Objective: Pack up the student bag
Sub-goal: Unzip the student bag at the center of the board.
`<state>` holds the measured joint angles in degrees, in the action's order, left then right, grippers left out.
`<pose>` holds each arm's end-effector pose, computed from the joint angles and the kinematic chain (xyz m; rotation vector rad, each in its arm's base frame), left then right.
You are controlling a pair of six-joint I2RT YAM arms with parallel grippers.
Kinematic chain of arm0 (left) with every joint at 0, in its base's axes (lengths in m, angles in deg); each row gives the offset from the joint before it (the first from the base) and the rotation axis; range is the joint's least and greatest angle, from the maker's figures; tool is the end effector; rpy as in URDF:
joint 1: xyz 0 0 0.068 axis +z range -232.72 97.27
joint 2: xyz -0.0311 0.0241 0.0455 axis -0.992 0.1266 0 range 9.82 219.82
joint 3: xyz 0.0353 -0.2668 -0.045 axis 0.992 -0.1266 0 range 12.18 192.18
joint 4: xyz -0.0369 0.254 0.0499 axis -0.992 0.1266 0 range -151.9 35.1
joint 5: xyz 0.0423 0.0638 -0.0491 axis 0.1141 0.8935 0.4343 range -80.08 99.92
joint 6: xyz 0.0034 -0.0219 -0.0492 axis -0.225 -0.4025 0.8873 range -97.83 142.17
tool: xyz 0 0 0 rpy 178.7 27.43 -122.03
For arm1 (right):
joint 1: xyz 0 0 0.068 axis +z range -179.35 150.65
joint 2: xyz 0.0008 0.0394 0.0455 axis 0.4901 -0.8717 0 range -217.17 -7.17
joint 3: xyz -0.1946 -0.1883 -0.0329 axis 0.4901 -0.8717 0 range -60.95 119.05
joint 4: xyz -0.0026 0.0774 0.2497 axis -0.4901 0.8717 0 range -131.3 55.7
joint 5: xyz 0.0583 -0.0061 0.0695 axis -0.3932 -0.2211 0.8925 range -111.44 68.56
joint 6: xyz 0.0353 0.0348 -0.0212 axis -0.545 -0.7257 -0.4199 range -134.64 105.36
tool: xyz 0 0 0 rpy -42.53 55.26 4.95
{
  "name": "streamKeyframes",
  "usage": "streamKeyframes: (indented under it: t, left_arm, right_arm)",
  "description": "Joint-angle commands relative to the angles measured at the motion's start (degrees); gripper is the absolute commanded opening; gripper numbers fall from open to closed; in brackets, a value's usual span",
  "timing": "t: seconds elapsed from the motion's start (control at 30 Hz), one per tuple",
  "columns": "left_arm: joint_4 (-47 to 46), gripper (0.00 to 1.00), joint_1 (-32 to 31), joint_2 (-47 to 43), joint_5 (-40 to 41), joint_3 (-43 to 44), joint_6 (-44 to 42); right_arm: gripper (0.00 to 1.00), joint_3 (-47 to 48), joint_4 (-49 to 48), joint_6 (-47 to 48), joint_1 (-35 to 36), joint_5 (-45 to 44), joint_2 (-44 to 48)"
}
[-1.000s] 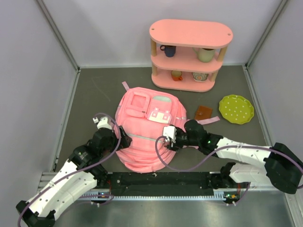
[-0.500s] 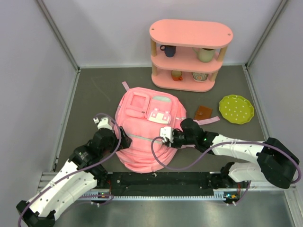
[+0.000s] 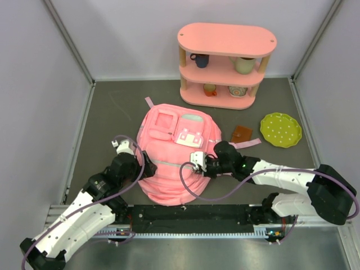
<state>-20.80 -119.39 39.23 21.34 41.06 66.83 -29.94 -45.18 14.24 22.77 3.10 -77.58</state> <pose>0.0980 -0.0642 0.2286 -0.2670 2.3177 -0.5053 0.1390 0.2029 0.1912 -1.6145 1.5114 0.6960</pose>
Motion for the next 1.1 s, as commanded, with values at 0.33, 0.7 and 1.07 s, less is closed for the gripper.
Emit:
streamKeyframes:
  t: [0.33, 0.7, 1.07]
  left_arm:
    - [-5.33, 0.98, -0.07, 1.26, -3.77, -1.29, 0.77]
    - [-5.24, 0.98, -0.07, 1.44, -3.86, -1.11, 1.04]
    - [-5.59, 0.98, -0.07, -0.40, -2.72, -1.64, 4.11]
  right_arm:
    - [0.11, -2.09, -8.07, -7.97, 5.54, -4.31, 9.07]
    - [0.00, -1.82, -10.62, -11.31, 5.54, -4.40, 3.88]
    - [0.00, 8.88, 8.42, -21.47, 15.02, -22.40, 4.25]
